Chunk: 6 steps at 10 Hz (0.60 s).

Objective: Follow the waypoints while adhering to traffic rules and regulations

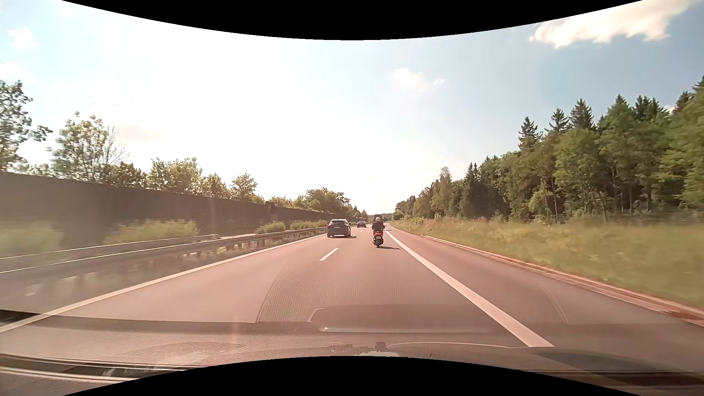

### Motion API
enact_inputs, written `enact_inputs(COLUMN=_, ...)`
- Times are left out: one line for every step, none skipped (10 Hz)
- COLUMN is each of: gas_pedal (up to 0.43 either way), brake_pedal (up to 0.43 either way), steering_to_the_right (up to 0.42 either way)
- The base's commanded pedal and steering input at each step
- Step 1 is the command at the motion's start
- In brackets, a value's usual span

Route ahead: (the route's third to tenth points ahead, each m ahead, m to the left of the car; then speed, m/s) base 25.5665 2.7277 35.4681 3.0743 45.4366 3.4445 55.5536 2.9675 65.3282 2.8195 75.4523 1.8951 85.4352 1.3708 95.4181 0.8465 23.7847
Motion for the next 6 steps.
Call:
enact_inputs(gas_pedal=0.248, brake_pedal=0.012, steering_to_the_right=0.006)
enact_inputs(gas_pedal=0.248, brake_pedal=0.012, steering_to_the_right=0.005)
enact_inputs(gas_pedal=0.248, brake_pedal=0.012, steering_to_the_right=0.004)
enact_inputs(gas_pedal=0.248, brake_pedal=0.012, steering_to_the_right=0.004)
enact_inputs(gas_pedal=0.240, brake_pedal=0.012, steering_to_the_right=0.003)
enact_inputs(gas_pedal=0.240, brake_pedal=0.012, steering_to_the_right=0.003)
